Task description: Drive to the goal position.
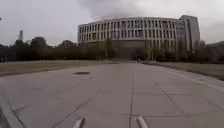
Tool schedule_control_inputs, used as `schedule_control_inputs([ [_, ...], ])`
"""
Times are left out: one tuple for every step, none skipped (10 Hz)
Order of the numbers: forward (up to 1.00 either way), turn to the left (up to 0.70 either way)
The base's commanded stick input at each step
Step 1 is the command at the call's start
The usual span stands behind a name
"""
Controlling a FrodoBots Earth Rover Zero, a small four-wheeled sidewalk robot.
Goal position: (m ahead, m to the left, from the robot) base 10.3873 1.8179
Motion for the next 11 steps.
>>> schedule_control_inputs([
  [0.70,0.00],
  [0.70,0.00],
  [0.70,0.00],
  [0.70,0.00],
  [0.70,0.00],
  [0.70,0.00],
  [0.70,0.00],
  [0.70,0.00],
  [0.70,0.00],
  [0.70,0.00],
  [0.70,0.00],
])
